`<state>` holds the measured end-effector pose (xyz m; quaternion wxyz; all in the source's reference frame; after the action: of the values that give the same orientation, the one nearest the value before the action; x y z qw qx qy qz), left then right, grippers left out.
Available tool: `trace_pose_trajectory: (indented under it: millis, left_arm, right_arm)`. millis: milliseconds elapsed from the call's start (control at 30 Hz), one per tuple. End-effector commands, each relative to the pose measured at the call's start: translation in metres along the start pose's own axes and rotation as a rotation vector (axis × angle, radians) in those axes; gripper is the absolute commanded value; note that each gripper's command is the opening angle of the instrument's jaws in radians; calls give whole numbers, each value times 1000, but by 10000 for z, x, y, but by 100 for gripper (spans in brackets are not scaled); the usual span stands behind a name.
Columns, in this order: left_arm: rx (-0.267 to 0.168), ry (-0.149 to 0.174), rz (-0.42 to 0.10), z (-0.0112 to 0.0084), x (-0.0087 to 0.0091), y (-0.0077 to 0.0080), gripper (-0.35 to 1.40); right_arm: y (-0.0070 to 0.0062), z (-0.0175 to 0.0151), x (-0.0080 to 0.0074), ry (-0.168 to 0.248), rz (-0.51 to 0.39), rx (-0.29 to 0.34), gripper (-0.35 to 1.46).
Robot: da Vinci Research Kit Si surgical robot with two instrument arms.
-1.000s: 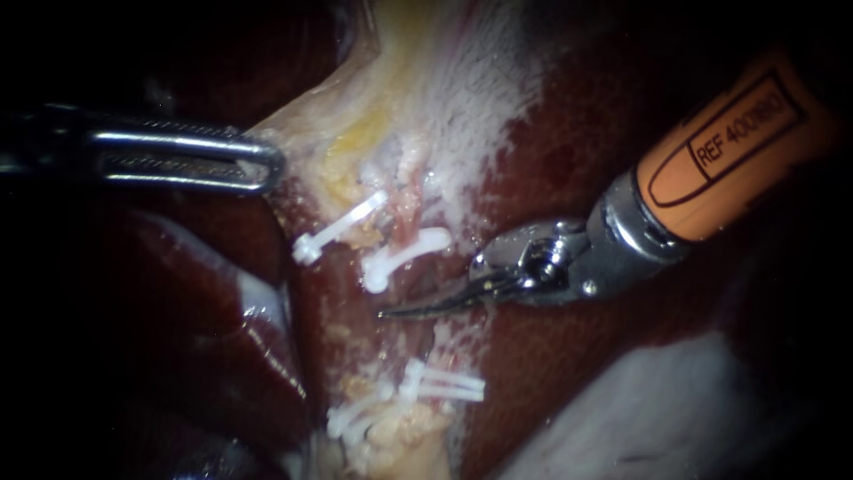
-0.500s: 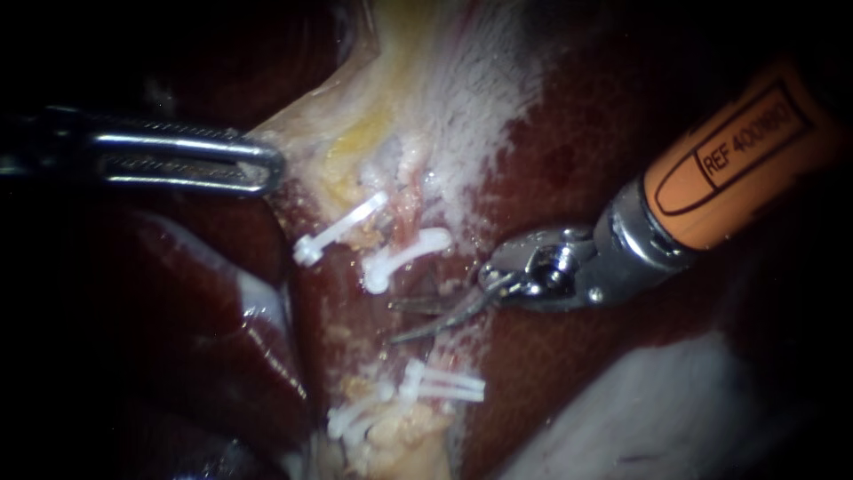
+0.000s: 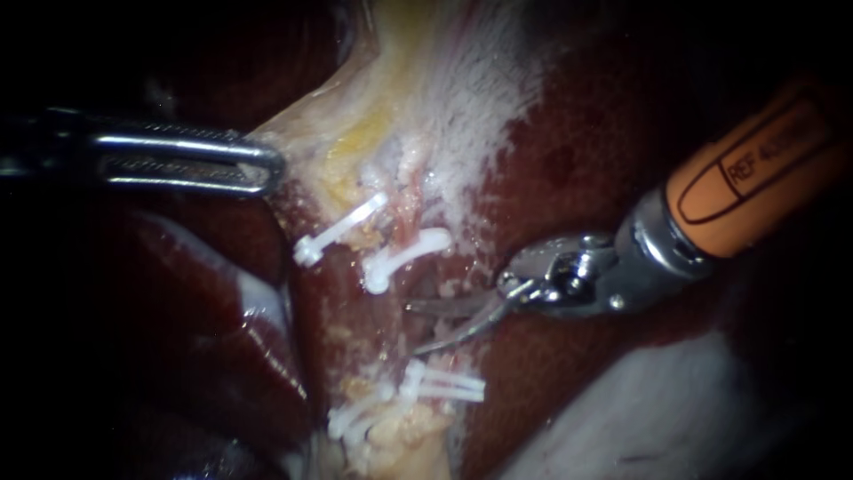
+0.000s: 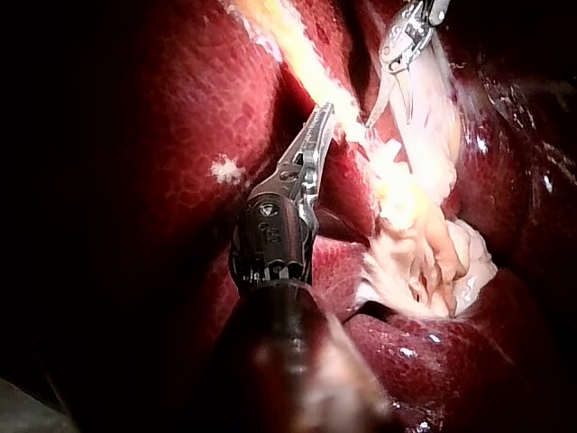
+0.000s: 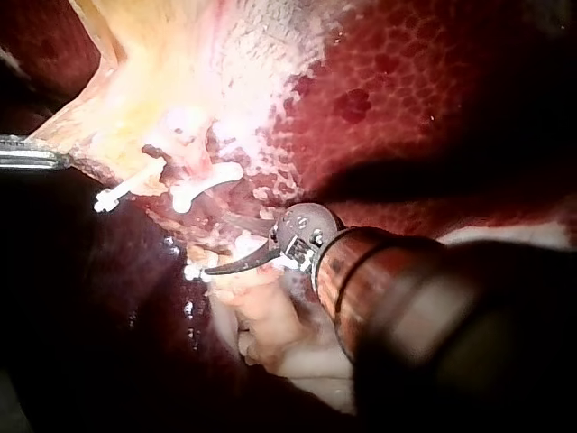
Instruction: Go back from the cut right tube
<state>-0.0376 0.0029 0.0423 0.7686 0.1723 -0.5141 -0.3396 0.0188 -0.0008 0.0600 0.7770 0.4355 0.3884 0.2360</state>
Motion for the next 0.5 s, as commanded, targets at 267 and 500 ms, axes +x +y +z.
trace_pose_trajectory:
  millis: [267, 500]
  left_arm:
    - [1, 0, 0, 1, 1, 2, -35]
    - [2, 0, 2, 0, 4, 6, -35]
  right_arm:
    - [-3, -34, -6, -23, -164, -111, 110]
    - [-10, -57, 12, -50, -315, -228, 131]
